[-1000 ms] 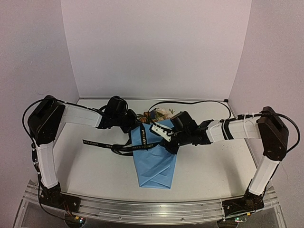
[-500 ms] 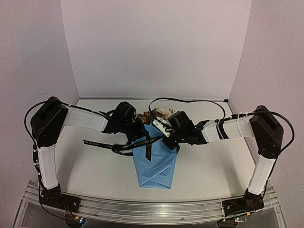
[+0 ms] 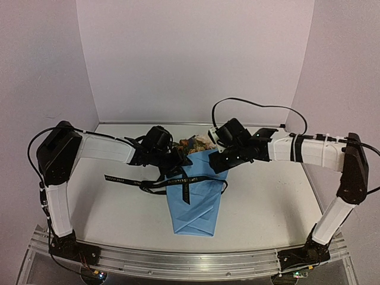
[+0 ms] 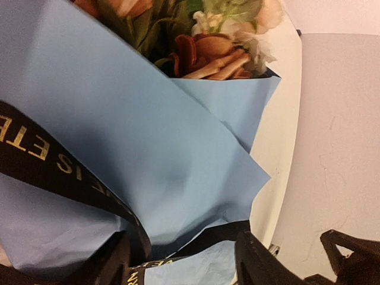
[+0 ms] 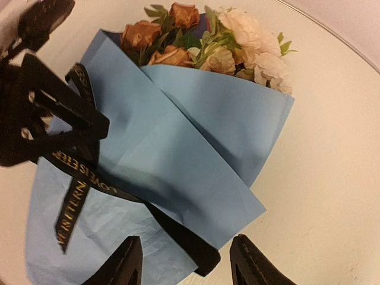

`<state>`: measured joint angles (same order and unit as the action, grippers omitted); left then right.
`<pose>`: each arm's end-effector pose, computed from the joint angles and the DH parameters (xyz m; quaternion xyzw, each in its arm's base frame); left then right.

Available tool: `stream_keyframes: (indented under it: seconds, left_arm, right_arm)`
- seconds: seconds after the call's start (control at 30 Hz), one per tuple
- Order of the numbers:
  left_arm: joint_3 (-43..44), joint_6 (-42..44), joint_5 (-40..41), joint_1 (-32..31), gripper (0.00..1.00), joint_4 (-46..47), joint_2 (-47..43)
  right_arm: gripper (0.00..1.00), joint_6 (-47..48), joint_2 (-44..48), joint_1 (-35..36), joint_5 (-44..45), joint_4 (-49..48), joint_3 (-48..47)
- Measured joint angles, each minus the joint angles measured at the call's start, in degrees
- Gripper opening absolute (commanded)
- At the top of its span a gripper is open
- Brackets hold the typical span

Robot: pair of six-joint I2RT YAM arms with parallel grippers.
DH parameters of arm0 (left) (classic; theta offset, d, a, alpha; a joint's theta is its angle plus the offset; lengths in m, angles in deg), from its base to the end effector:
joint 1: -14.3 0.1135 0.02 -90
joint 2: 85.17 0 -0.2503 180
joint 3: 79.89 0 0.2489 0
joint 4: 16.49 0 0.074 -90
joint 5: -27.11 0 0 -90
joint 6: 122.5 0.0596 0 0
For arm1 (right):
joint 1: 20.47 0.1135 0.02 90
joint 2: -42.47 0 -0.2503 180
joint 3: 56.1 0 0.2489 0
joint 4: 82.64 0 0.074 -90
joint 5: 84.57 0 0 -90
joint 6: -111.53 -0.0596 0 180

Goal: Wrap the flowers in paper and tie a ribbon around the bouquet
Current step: Cross the ribbon over the folded bouquet.

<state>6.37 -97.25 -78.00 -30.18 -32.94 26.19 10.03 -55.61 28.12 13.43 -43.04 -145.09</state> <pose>0.2995 -0.3159 0.1538 -0.1060 0.8994 -0.4011 0.1378 0.2634 0.2861 0.2221 -0.2736 0.8928 0.1197 0.3373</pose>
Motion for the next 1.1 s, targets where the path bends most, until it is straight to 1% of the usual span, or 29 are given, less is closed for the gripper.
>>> stream_keyframes:
  seconds: [0.13,0.23,0.33,0.43,0.53,0.6,0.73,0.87,1.1]
  left_arm:
    - [-1.8,2.2,1.5,0.9,0.8,-0.7,-4.8]
    - [-5.6,3.8,2.2,3.6,0.82,-0.6,-11.7]
    - [-10.9,5.1,3.2,8.4,0.84,-0.7,-20.3]
    - [-16.1,6.5,4.3,14.9,0.89,-1.1,-28.8]
    - [-21.3,8.0,5.5,21.7,0.91,-2.7,-36.0]
    - [-23.6,8.9,6.5,25.1,0.91,-4.0,-39.0]
    - [-27.3,9.6,6.2,28.2,0.91,-5.1,-41.7]
    - [-28.9,10.0,5.3,28.8,0.91,-5.1,-41.8]
    - [-29.0,10.8,4.0,29.4,0.91,-5.0,-41.6]
  right_arm:
    - [0.56,-9.9,1.1,0.7,-1.0,8.0,-4.8]
    - [0.59,-14.8,-1.7,3.0,-1.2,13.6,-10.2]
    - [0.62,-17.9,-6.2,6.0,-0.9,16.6,-15.0]
    - [0.65,-20.5,-11.4,8.6,0.1,19.4,-19.1]
    - [0.67,-22.9,-17.3,11.0,1.8,21.8,-23.5]
    - [0.68,-24.0,-20.5,12.1,3.4,23.3,-25.6]
    - [0.68,-25.5,-26.0,13.8,7.3,26.0,-29.9]
    - [0.67,-26.1,-30.1,14.3,10.5,27.1,-33.3]
    - [0.65,-27.7,-35.4,14.3,12.1,27.6,-36.9]
